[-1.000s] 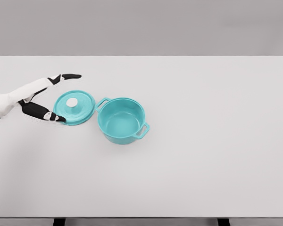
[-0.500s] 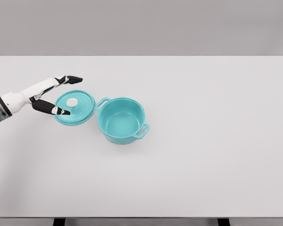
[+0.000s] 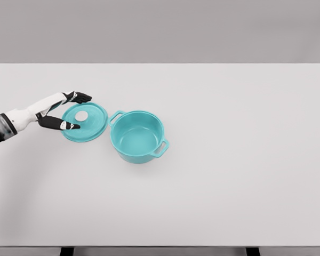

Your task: Cover the pot with left arm

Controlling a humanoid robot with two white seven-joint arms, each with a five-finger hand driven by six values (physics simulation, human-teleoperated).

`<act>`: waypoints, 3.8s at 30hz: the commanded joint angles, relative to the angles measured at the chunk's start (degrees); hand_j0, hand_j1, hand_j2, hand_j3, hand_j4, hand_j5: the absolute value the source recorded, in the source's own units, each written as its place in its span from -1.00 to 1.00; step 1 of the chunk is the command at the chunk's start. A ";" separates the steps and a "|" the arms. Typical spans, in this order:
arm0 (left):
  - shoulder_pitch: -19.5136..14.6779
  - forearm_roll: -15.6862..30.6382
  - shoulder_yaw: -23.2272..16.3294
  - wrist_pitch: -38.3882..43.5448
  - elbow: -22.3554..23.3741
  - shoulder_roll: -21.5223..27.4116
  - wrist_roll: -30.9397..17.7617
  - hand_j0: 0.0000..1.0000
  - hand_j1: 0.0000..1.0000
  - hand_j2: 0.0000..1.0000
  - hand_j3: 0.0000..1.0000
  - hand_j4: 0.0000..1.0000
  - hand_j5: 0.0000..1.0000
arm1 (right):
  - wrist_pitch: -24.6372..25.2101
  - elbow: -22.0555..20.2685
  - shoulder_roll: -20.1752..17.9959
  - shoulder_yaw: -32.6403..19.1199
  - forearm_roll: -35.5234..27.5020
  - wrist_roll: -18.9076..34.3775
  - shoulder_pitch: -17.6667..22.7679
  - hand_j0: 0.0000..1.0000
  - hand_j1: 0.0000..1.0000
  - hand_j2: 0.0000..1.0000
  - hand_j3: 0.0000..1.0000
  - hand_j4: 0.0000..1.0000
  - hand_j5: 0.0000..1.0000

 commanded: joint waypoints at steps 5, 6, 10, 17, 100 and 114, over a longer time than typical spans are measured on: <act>0.00 0.39 -0.25 0.10 0.13 -0.06 0.27 0.63 0.63 0.63 0.63 0.63 0.63 | -0.06 -0.07 0.00 0.00 0.06 0.03 0.00 1.00 1.00 1.00 1.00 1.00 1.00; 0.00 0.39 -0.25 0.10 0.13 -0.15 0.27 0.63 0.63 0.63 0.63 0.63 0.63 | -0.06 0.02 0.00 0.00 0.06 0.03 0.00 1.00 1.00 1.00 1.00 1.00 1.00; 0.09 0.31 -0.34 0.10 0.13 -0.32 0.27 0.59 0.59 0.59 0.59 0.59 0.59 | -0.06 0.02 0.00 0.00 -0.03 0.03 0.00 1.00 1.00 1.00 1.00 1.00 1.00; 0.00 -0.05 -0.34 0.10 1.45 -1.38 0.36 0.58 0.58 0.58 0.58 0.58 0.58 | -0.06 0.02 0.00 -0.09 0.06 0.03 0.00 1.00 1.00 1.00 1.00 1.00 1.00; 3.25 -0.31 8.01 0.10 -17.97 -2.17 0.97 -0.05 -0.05 -0.05 -0.05 -0.05 -0.05 | -0.06 0.02 0.00 0.00 0.06 0.03 0.00 1.00 1.00 1.00 1.00 1.00 1.00; 5.80 -2.42 7.92 0.10 -16.83 -9.64 6.60 -0.04 -0.04 -0.04 -0.04 -0.04 -0.04 | -0.06 -0.07 0.00 0.00 -0.03 0.03 0.00 1.00 1.00 1.00 1.00 1.00 1.00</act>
